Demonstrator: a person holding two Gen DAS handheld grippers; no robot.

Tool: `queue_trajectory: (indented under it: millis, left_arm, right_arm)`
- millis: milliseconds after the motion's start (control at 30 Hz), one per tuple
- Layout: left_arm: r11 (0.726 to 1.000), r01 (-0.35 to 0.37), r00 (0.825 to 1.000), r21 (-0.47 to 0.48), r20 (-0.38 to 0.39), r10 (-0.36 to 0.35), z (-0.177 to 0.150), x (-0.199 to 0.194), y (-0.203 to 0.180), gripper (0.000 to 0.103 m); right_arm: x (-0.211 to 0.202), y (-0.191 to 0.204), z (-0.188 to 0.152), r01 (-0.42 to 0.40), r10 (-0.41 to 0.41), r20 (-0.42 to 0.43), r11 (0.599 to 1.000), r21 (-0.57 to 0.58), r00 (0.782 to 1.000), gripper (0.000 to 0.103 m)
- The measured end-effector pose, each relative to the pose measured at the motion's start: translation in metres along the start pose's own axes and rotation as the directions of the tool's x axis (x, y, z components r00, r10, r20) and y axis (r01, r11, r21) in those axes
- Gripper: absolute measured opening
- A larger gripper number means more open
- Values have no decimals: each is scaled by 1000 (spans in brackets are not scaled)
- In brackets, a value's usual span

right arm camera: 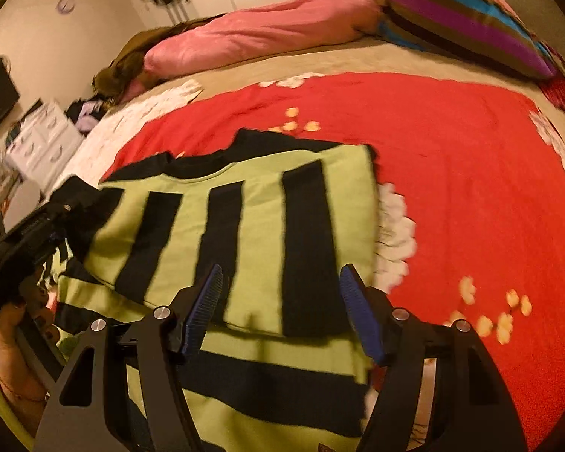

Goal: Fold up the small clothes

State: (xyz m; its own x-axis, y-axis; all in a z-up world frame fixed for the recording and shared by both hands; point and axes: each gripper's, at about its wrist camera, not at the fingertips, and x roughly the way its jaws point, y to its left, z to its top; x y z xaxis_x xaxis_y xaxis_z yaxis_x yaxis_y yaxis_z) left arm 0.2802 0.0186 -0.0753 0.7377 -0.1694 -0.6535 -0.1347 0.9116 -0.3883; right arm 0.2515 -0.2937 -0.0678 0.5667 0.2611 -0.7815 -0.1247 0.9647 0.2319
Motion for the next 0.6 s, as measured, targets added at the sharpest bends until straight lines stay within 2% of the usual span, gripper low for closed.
queue_trajectory:
  millis: [100,267,333,400,500,567,600]
  left_arm:
    - [999,-30,999,-24,-21,30,-8,12,21,48]
    - [987,-80,997,-137,-32,76,-7,9,57,48]
    - [981,-105,994,-161,-6,106,-4,-2,66,48]
    - [974,-140,989,-176,23,146,-1,-15,71,48]
    - [975,-151,980,-164,107,169,6,-42,67,48]
    - [986,-122,981,-117,135,137,12,-54,53,48]
    - [992,-102,985,-79,132,112,14,-58,41,53]
  right_arm:
    - [9,14,5,8,-8,-4,999,-42,1000,64]
    - [36,21,6,62,-67,-54,993,-99,996,64]
    - [52,15,2,112,-121,-103,989,-94,987,64]
    - [59,9,-3,115,-124,-122,990,-79,985,64]
    - [50,10,-6,99,-106,-93,992,-77,990,65]
    - [36,9,-6,73,-75,-55,996,-43,996,67]
    - [31,9,-7,71,-73,-43,997,-36,996,67]
